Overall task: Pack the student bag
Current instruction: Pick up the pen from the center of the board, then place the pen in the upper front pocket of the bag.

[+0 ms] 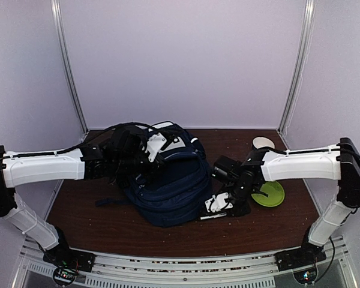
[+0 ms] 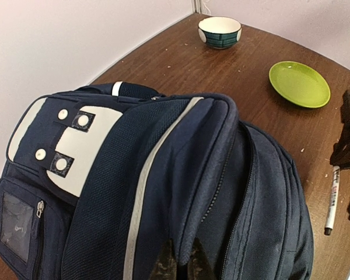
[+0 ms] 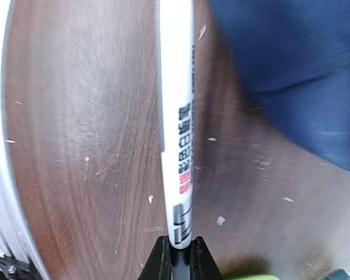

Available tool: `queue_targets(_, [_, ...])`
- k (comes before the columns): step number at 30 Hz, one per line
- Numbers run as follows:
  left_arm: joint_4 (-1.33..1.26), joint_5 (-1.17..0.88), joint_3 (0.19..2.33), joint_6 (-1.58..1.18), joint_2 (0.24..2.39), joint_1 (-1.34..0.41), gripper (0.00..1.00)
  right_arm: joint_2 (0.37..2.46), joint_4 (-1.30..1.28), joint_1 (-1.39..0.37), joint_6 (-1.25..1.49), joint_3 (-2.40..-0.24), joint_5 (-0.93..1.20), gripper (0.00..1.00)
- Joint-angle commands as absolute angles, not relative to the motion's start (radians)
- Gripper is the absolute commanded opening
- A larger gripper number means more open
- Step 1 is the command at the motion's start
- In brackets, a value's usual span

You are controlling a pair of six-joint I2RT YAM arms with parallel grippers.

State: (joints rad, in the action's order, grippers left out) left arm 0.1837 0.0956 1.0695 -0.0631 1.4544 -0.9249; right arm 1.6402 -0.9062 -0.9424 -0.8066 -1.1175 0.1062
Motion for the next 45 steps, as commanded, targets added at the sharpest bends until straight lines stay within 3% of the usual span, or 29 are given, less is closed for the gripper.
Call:
queue_targets(1, [0.154, 0.135, 1.107, -0.087, 1.447, -0.918, 0.0, 1.555, -0.983, -0.981, -0.751, -1.199, 0.065, 0.02])
queue_targets(11, [0.185, 0.113, 1.154, -0.132, 1.417, -0.895, 0.0, 1.612, -0.901, -1.02, -0.726, -1.495, -0.155, 0.02])
queue_targets(30, [0.192, -0.001, 1.208, -0.192, 1.429, -0.855, 0.0, 1.815, -0.539, -1.125, -0.937, -1.574, -0.43, 0.03])
queue_targets(45, [0.207, -0.018, 1.216, -0.193, 1.41, -0.85, 0.0, 1.983, -0.33, -1.121, -1.077, -1.602, -0.498, 0.04])
